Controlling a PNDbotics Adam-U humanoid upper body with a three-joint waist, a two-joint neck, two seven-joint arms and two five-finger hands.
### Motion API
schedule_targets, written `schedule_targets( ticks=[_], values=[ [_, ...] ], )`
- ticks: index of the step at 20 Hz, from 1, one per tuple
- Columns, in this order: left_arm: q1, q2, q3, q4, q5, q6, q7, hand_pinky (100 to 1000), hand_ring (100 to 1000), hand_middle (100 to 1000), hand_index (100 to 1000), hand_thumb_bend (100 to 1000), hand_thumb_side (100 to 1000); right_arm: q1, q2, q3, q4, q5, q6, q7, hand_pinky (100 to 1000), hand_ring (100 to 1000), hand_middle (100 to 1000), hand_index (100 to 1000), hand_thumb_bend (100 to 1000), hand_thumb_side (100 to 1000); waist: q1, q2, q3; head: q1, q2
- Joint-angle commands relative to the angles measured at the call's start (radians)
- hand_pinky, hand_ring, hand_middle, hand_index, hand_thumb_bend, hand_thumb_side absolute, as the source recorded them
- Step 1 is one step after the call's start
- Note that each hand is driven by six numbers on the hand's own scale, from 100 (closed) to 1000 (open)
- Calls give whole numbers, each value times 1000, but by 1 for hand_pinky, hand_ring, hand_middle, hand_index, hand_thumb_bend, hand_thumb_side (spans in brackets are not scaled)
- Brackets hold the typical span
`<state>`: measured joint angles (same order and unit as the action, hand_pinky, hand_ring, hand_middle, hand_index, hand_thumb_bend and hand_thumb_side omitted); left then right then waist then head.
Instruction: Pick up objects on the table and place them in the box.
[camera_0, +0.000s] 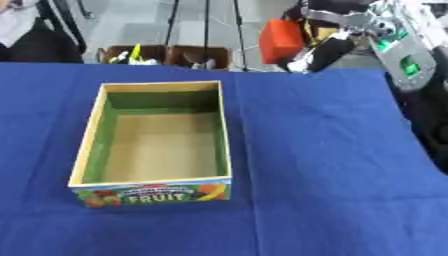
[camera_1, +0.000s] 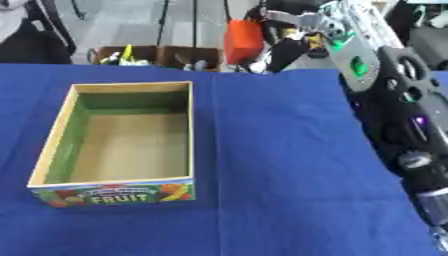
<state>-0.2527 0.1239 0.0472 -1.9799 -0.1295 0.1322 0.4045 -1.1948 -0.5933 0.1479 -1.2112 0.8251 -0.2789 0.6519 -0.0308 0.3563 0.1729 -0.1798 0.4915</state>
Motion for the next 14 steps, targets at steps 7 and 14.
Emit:
schedule_targets(
  ticks=[7,14],
  values=[
    [-11,23,0,-20,2,-2,0,279,658,549,473,100,868,-76,77,17,-39,3,19,50,506,611,331,271,100,446,-11,-33,37,-32,6],
    [-19,24,-1,-20,5,-3,-1,279,657,548,473,100,857,-107,152,28,-4,48,18,97,504,610,338,274,100,407,-22,-33,67,-50,1]
  ],
)
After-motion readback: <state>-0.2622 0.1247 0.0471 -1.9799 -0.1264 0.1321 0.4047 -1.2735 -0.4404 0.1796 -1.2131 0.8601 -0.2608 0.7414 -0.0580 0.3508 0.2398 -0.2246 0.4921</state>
